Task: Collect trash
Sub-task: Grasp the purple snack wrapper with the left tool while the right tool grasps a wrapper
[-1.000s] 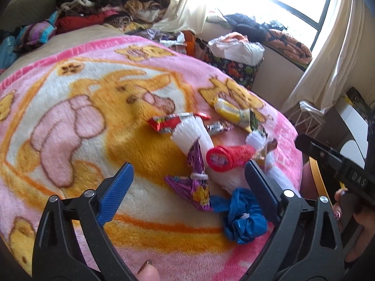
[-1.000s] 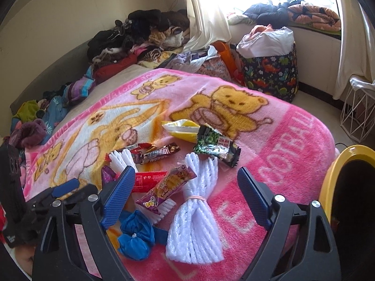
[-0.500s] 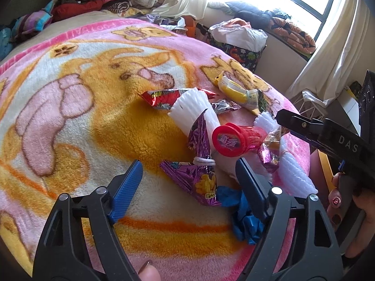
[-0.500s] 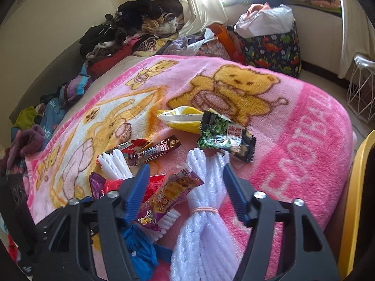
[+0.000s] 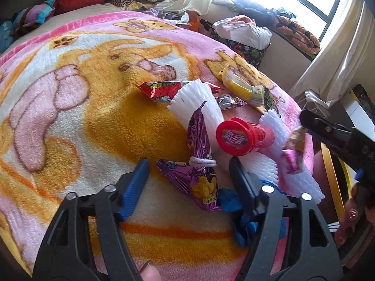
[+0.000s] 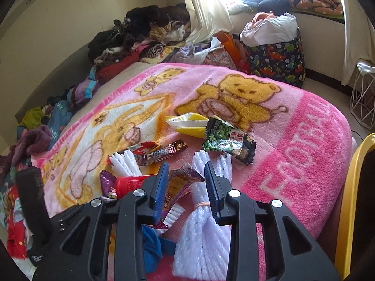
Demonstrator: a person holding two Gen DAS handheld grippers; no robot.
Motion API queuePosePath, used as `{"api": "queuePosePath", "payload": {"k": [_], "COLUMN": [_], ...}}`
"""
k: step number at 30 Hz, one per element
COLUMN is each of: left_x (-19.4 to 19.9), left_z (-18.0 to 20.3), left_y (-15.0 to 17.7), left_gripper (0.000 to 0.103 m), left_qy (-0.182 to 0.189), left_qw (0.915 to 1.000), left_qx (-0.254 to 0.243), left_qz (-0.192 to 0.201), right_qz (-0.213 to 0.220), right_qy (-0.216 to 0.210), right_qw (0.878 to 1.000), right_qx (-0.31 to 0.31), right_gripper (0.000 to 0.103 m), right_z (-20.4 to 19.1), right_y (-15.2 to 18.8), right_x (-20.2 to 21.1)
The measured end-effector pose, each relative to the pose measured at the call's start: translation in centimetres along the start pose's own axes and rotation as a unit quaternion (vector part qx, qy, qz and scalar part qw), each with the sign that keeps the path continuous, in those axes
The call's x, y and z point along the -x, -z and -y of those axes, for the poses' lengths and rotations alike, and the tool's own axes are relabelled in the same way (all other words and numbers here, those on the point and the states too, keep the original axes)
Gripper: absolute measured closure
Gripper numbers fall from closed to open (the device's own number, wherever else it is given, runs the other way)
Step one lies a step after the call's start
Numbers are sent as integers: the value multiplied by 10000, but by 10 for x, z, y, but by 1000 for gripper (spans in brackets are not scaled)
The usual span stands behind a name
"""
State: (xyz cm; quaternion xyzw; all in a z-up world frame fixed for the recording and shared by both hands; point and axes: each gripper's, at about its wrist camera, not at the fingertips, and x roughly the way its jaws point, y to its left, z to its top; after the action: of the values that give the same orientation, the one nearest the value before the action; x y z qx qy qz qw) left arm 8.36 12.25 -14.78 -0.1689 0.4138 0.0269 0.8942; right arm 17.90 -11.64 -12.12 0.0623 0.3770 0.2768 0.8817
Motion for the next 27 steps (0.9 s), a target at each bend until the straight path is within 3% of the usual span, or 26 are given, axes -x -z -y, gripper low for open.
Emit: {"api": "queuePosePath", "payload": {"k": [3, 8, 18, 27], "left_x": [0, 5, 32, 54], "left_z": [-3, -7, -9, 16], "left_y": [0, -1, -14, -25], "left_gripper": [62, 68, 72, 72], "left_qy": [-58, -30, -29, 160], "left_qw": [10000, 9999, 9994, 9983], "left_qx": [43, 103, 200, -48], "left_qz": [-23, -4, 298, 567], "right_qz": [91, 122, 201, 354], "right_qy": [-14, -59, -60, -12], "right_qw": [10000, 9999, 9997, 9992], "right_qx": [-20, -82, -129, -163], "right_gripper": [73, 73, 73, 73], "right_z": [1, 3, 4, 9], "right_y": [-1, 1, 5, 5], "right_x": [10, 21, 39, 58]}}
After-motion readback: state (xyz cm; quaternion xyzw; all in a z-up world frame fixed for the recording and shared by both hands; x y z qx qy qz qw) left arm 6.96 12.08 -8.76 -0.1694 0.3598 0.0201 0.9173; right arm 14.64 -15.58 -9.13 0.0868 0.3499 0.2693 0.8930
